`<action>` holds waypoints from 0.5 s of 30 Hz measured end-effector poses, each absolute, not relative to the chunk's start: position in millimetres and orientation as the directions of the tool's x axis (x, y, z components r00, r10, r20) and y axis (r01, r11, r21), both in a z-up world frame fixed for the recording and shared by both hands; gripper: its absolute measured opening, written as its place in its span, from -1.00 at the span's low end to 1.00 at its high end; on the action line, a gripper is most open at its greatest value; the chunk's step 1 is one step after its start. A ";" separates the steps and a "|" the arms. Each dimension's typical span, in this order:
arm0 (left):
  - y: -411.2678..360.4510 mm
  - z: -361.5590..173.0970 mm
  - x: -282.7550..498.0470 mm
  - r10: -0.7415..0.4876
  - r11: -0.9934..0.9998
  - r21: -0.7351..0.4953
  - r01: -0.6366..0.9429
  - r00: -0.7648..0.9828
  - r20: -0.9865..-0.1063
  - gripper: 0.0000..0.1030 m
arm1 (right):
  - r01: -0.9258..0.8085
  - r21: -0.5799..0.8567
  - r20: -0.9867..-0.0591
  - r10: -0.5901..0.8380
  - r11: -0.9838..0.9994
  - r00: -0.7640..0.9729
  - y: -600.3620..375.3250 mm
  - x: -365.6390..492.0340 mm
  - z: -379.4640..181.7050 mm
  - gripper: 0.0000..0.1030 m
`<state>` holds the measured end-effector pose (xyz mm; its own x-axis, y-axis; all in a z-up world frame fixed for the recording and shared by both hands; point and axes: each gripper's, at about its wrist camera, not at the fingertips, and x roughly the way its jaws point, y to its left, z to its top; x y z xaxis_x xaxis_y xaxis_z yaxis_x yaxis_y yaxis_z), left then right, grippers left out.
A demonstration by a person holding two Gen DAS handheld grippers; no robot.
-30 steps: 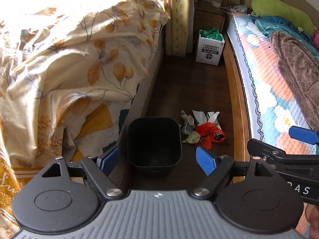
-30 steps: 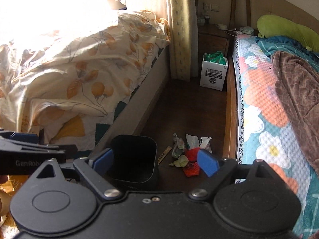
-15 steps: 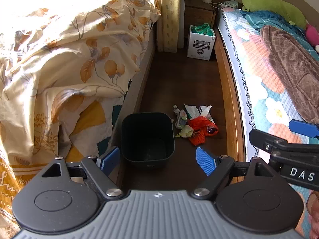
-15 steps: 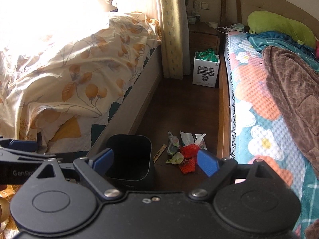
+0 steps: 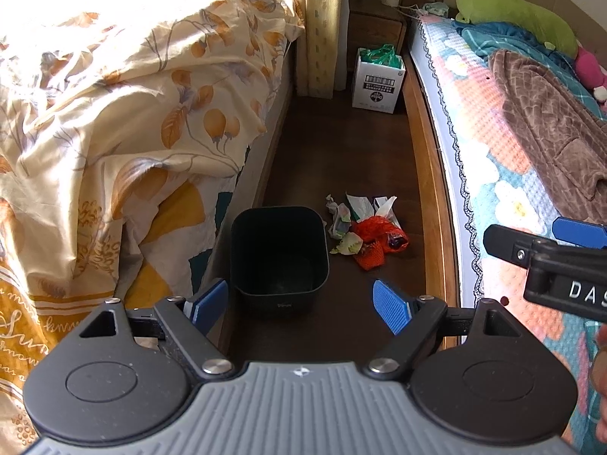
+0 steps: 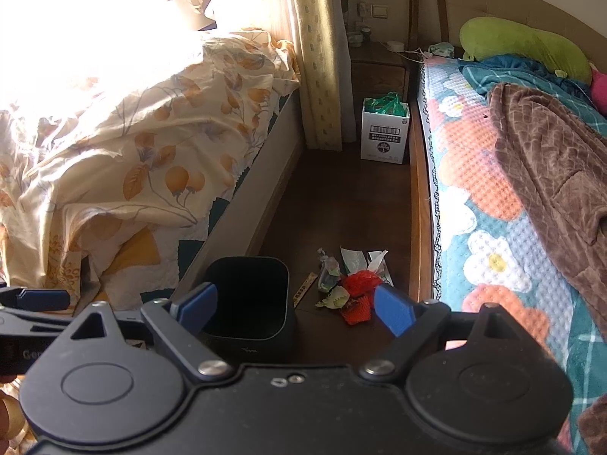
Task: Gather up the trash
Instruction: 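Carry both tools toward the dark green bin and trash pile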
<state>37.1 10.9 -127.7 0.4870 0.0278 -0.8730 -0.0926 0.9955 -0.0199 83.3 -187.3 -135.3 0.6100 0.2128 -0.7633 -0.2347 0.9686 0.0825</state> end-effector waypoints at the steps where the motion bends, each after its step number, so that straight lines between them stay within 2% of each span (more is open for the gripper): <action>1: 11.6 -125.8 37.0 0.027 0.996 -0.021 -0.092 0.488 -0.872 0.63 | -0.235 0.082 -0.762 0.213 0.968 0.612 -187.2 83.7 -132.7 0.75; 9: 20.6 -113.1 40.2 0.019 0.992 -0.046 -0.121 0.490 -0.872 0.63 | -0.239 0.074 -0.746 0.213 0.968 0.631 -187.4 89.7 -116.4 0.75; 15: 27.8 -122.5 53.1 0.024 0.985 -0.060 -0.164 0.467 -0.884 0.63 | -0.266 0.061 -0.741 0.223 0.962 0.634 -188.1 103.8 -117.9 0.75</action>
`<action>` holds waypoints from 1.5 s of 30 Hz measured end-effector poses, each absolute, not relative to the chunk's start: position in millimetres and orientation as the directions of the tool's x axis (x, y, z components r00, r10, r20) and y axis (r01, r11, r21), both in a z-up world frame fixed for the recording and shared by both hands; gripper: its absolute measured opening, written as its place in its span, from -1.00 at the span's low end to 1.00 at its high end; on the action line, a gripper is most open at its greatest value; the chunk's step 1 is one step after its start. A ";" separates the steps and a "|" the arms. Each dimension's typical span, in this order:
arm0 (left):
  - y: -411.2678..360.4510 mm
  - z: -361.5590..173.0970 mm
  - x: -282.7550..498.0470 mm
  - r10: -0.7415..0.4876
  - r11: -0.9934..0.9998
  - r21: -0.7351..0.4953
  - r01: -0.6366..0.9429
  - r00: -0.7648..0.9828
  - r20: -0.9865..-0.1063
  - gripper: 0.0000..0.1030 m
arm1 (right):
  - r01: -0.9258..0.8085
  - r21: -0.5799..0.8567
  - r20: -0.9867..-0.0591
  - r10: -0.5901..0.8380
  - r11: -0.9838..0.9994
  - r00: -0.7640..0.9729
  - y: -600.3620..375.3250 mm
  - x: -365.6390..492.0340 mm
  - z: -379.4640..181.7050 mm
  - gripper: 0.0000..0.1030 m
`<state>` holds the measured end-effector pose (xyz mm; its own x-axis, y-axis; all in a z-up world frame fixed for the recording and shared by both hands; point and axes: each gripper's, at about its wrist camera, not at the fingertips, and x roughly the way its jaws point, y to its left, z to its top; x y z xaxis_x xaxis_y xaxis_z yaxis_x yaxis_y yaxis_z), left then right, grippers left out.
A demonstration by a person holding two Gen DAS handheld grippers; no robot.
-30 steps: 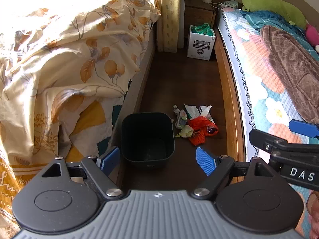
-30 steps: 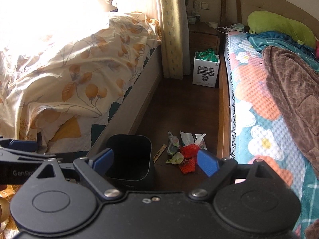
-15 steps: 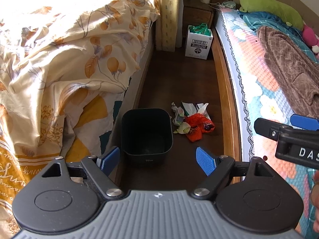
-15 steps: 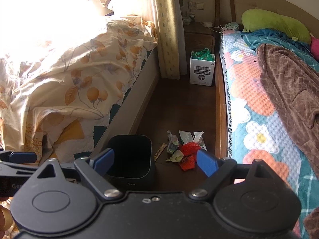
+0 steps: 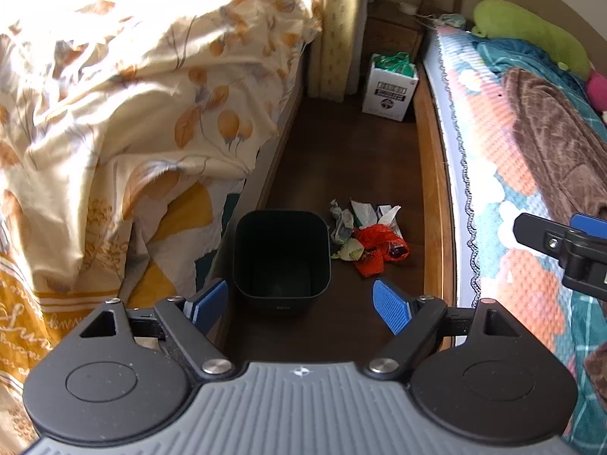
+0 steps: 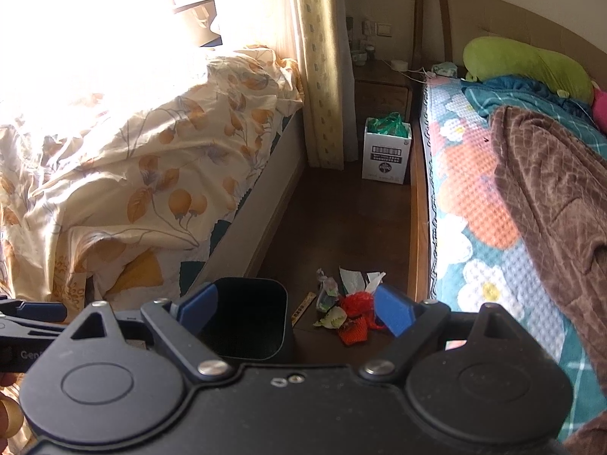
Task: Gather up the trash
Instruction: 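Carry both tools toward the dark green bin and trash pile, then grasp the rim of the dark green bin with the right tool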
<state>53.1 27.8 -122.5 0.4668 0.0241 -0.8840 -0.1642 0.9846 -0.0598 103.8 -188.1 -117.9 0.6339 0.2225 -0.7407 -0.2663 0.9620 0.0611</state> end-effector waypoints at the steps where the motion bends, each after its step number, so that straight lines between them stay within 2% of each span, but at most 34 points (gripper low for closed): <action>1: 29.1 -126.3 57.1 0.026 0.983 -0.061 -0.174 0.458 -0.889 0.63 | -0.273 0.060 -0.745 0.225 0.960 0.628 -188.4 108.4 -119.6 0.75; 8: 27.4 -161.7 96.4 0.072 0.967 -0.029 -0.254 0.377 -0.923 0.63 | -0.356 0.059 -0.775 0.268 0.932 0.573 -195.4 154.9 -151.8 0.74; 16: 19.6 -186.0 156.2 0.167 0.933 0.039 -0.357 0.334 -0.928 0.63 | -0.522 0.051 -0.823 0.332 0.852 0.461 -197.9 227.8 -217.5 0.67; 22: 21.8 -213.8 201.7 0.210 0.939 0.082 -0.333 0.370 -0.905 0.63 | -0.572 0.060 -0.870 0.323 0.818 0.371 -177.5 275.7 -299.8 0.61; 32: 44.7 -350.3 250.4 0.139 0.975 0.069 -0.212 0.337 -0.931 0.63 | -0.484 0.091 -0.920 0.260 0.870 0.294 -122.0 313.6 -464.9 0.46; 38: 57.5 -386.8 264.7 0.089 0.988 0.046 -0.151 0.297 -0.951 0.63 | -0.424 0.056 -0.956 0.171 0.904 0.239 -83.6 325.6 -542.0 0.16; 42: 66.1 -394.6 271.0 0.057 0.994 0.028 -0.107 0.284 -0.957 0.63 | -0.375 0.034 -0.968 0.123 0.926 0.217 -70.4 329.2 -568.3 -0.21; 44: 68.7 -397.7 273.4 0.052 0.996 0.027 -0.091 0.283 -0.958 0.63 | -0.347 0.032 -0.970 0.113 0.937 0.215 -65.7 332.1 -576.5 -0.23; 45: 69.9 -399.8 274.0 0.048 0.996 0.025 -0.084 0.280 -0.959 0.63 | -0.336 0.031 -0.971 0.108 0.941 0.213 -64.4 334.5 -580.4 -0.30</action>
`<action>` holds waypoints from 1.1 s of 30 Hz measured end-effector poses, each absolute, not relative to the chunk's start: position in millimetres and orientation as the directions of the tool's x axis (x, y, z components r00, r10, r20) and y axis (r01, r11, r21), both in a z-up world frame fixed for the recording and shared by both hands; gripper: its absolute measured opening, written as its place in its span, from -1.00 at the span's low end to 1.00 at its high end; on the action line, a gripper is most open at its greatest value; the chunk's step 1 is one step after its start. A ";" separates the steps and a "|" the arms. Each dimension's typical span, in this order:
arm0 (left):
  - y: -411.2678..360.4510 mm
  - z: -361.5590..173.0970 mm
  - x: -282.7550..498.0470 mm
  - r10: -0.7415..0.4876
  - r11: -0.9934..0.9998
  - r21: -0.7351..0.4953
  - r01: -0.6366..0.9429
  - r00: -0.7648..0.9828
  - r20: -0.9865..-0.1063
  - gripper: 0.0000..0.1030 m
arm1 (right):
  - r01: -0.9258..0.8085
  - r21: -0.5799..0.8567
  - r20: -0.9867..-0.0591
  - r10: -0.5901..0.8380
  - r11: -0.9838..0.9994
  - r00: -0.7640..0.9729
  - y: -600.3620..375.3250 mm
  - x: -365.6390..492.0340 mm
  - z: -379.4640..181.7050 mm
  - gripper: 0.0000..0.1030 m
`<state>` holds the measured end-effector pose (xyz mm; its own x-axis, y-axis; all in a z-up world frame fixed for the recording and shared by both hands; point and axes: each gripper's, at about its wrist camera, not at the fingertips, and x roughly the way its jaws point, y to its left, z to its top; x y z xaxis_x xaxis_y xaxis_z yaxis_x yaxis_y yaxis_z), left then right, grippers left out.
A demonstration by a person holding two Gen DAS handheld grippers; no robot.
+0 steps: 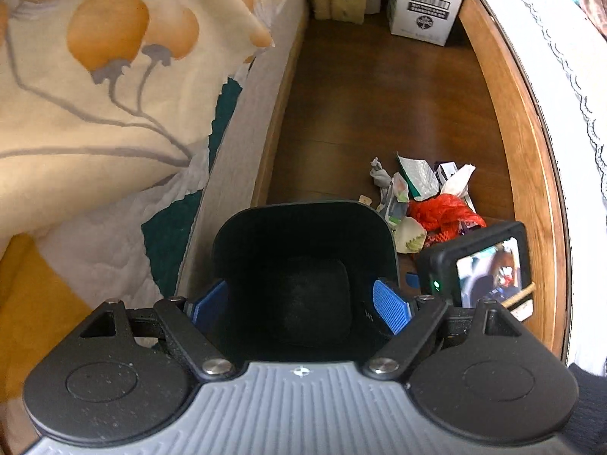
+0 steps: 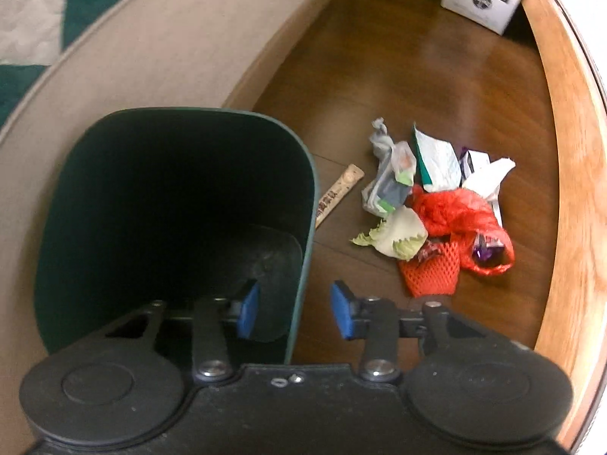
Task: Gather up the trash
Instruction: 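Grasp the rim of the dark green bin with the right tool, then lower the left tool onto the clear plastic bag and grasp it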
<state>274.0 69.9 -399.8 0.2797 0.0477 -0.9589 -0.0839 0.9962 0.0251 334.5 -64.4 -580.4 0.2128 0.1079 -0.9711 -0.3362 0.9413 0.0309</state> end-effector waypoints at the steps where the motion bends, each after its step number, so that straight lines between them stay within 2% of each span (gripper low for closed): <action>1: 71.1 -402.2 275.4 0.048 0.996 0.027 -0.079 0.274 -0.960 0.63 | -0.327 0.024 -0.973 0.098 0.945 0.211 -60.9 335.2 -583.4 -0.38; 8: 77.1 -412.3 280.8 0.046 0.998 0.032 -0.057 0.258 -0.965 0.63 | -0.282 -0.019 -0.980 0.037 0.959 0.193 -48.4 349.0 -601.6 -0.75; 10: 78.2 -414.0 281.1 0.044 0.998 0.032 -0.054 0.254 -0.966 0.63 | -0.269 -0.036 -0.981 0.016 0.963 0.192 -49.8 350.3 -602.0 -0.94; 22: 60.7 -418.2 290.4 0.049 0.999 0.051 0.001 0.248 -0.968 0.63 | -0.185 -0.012 -0.993 0.009 0.983 0.114 -90.9 334.3 -591.2 -0.93; 33: 0.6 -409.9 317.0 0.045 0.998 0.056 0.030 0.278 -0.960 0.63 | -0.088 -0.031 -1.000 -0.030 0.996 0.007 -204.3 292.9 -584.2 -0.90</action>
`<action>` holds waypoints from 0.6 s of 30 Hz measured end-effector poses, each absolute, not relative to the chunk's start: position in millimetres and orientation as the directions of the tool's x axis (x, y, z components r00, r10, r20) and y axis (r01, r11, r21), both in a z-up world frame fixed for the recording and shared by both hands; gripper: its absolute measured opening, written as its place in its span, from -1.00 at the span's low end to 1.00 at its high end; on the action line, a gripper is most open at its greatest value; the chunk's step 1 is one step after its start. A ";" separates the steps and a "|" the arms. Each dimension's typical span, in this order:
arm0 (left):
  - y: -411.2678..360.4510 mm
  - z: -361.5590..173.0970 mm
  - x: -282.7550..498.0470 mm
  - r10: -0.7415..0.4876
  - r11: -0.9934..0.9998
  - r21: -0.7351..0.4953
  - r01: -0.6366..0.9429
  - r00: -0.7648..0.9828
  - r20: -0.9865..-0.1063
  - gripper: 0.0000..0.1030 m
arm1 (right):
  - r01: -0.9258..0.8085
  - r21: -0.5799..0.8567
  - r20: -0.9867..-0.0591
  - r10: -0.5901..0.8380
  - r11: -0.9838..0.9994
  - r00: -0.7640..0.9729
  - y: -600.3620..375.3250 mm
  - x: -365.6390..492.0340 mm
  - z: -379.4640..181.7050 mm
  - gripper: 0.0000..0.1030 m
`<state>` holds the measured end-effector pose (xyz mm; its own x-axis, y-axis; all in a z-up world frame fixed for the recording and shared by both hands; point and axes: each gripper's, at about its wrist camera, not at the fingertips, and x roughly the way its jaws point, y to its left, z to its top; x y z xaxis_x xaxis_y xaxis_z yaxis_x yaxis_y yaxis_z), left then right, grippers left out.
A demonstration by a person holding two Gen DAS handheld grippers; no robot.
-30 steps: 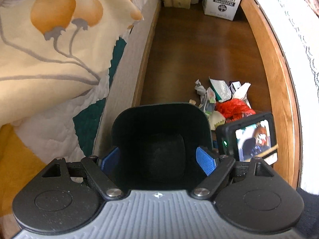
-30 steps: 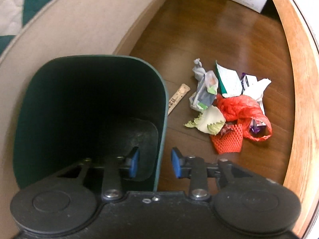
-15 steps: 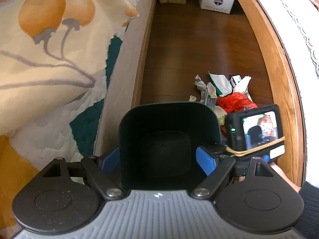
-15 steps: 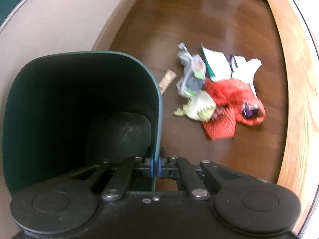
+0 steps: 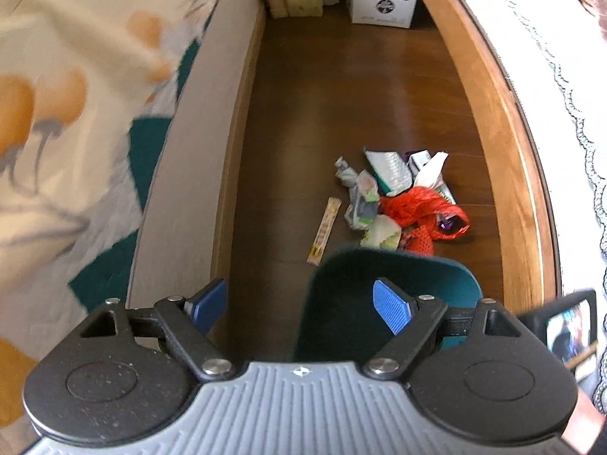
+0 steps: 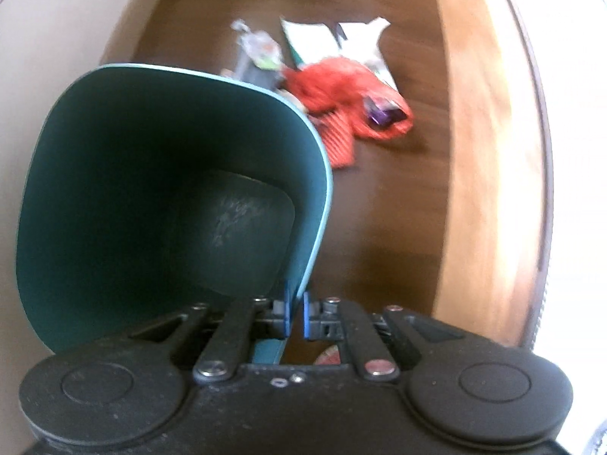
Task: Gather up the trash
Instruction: 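Lower the left tool onto the clear plastic bag and grasp it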
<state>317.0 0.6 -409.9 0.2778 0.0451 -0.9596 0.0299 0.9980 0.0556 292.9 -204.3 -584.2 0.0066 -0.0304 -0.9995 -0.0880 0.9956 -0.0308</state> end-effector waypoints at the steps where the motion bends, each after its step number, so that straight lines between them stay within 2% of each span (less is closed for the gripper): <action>1: -4.0 -409.0 321.2 0.040 0.998 0.052 0.035 0.284 -0.958 0.63 | -0.081 -0.025 -1.000 -0.025 0.996 -0.001 -211.8 289.4 -583.0 -0.90; 5: -18.2 -413.3 345.4 0.004 0.995 0.035 0.090 0.322 -0.947 0.63 | -0.086 -0.040 -0.999 -0.042 0.995 -0.018 -237.2 273.1 -572.1 -0.89; 9: -22.3 -449.4 383.3 -0.050 0.990 0.000 0.144 0.341 -0.939 0.63 | -0.050 -0.035 -0.998 -0.037 0.998 -0.048 -255.2 260.9 -571.3 -0.88; 12: -32.3 -500.3 418.0 -0.106 0.977 -0.033 0.209 0.348 -0.932 0.63 | -0.054 -0.058 -0.998 -0.059 0.997 -0.023 -250.4 257.7 -572.7 -0.88; 18: -58.1 -623.3 474.8 -0.130 0.963 -0.055 0.264 0.279 -0.951 0.63 | 0.066 -0.068 -0.998 -0.066 0.996 -0.024 -260.0 268.2 -579.0 -0.94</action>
